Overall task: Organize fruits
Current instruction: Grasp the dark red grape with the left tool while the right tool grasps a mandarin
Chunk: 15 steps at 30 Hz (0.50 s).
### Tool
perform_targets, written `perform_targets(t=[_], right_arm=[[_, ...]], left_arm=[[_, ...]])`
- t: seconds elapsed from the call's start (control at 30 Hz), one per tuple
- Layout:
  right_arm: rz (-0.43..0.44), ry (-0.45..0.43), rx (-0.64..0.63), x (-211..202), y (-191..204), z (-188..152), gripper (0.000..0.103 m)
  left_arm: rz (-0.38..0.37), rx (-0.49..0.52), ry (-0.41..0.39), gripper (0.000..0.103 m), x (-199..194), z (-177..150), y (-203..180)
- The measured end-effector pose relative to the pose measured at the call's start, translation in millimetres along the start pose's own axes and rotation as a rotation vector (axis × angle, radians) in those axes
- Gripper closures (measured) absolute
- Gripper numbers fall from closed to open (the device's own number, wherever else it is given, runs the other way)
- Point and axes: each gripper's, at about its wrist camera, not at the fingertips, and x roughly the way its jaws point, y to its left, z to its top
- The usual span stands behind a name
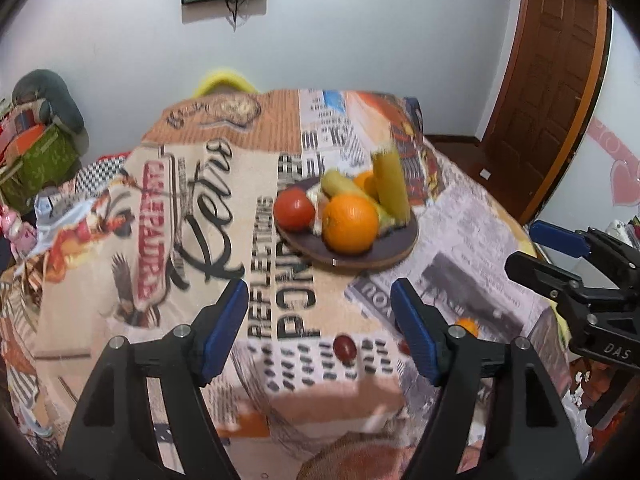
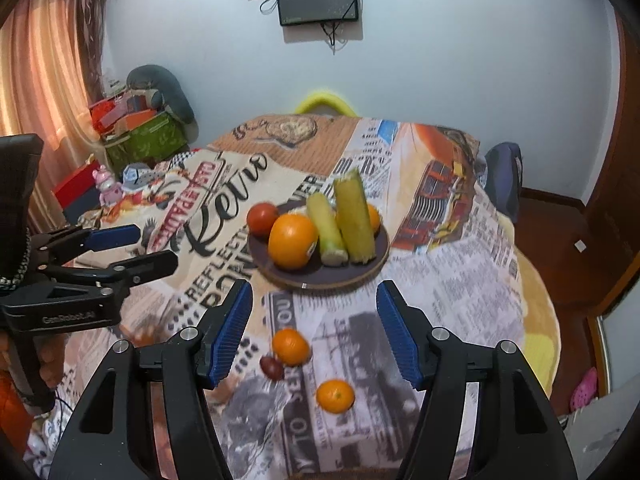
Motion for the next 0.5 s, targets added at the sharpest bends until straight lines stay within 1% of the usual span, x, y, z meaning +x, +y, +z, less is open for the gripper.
perform_targets(t=[0.07,0.13,0.2,0.23,0.3,0.5], right_arm=[[0.006,0.020,0.005,5.9,1.2,-8.0,0.042],[0.017,0.050,0.008,15.3,1.8,-15.8,0.042],[0.024,0.084,0.010,27.9,1.1,-21.5,0.042],[0.030,0.092,0.012,29.6,0.9,-23.7,0.042],[0.050,0.118,0.026,40.1,-0.8,-28.2,0.042],[0.085,0.179,0.042,64.0,1.4,-41.4,0.042]], left_arm=[[0.002,0.006,0.027,0.030,9.7,-9.0,-1.5],[-0.004,0.008,0.057,0.035,20.5,-18.2,-2.9],[-0.020,0.007,0.092,0.045,32.6,-25.9,-3.9],[-0.027,0.007,0.106,0.046,37.4,-29.1,-4.4],[-0.037,0.010,0.134,0.052,48.3,-35.8,-5.7],[-0.069,0.013,0.192,0.061,73.5,-47.0,-8.9]])
